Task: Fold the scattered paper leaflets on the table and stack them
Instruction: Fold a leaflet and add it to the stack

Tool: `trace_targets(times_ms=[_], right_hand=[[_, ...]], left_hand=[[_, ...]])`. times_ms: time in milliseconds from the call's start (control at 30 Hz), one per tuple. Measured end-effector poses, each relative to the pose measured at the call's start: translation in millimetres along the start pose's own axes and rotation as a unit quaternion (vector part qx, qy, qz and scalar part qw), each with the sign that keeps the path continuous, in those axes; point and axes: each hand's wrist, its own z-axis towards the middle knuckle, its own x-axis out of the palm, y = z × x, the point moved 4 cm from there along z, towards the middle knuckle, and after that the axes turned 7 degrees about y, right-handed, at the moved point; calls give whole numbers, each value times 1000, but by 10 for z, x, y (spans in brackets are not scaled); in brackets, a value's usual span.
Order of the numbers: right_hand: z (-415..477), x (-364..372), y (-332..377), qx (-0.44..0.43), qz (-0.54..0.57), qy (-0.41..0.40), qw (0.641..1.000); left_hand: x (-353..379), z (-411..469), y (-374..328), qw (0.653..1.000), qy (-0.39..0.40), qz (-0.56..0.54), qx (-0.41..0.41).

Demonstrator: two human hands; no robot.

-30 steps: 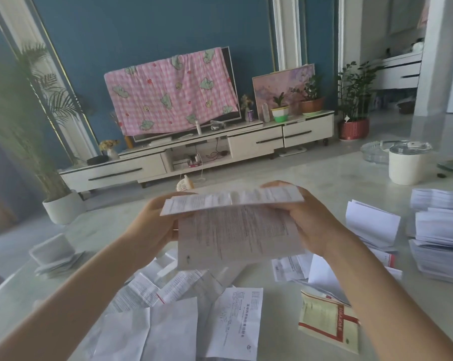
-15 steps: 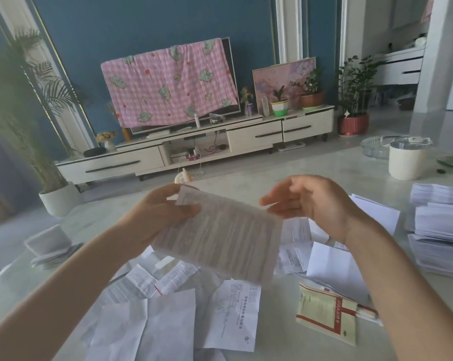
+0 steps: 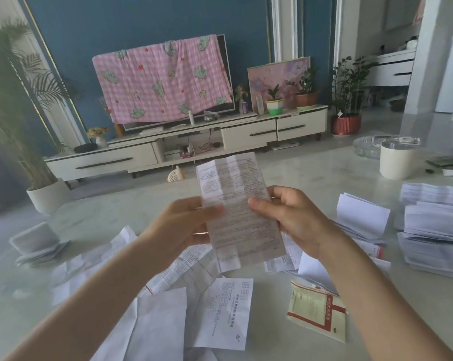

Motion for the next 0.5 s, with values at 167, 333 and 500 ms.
trace_targets(times_ms=[167,333,500], right_hand=[[17,43,-24,23,24,16,999],[-13,39,-19,35,61,86,994],[-27,39,-40,11,67,71,995]], left_hand=[[43,-15,0,996,-80,37,21],[-7,-48,-20,993,-85,75,25],[4,-67,-32,994,-97,-36,27]])
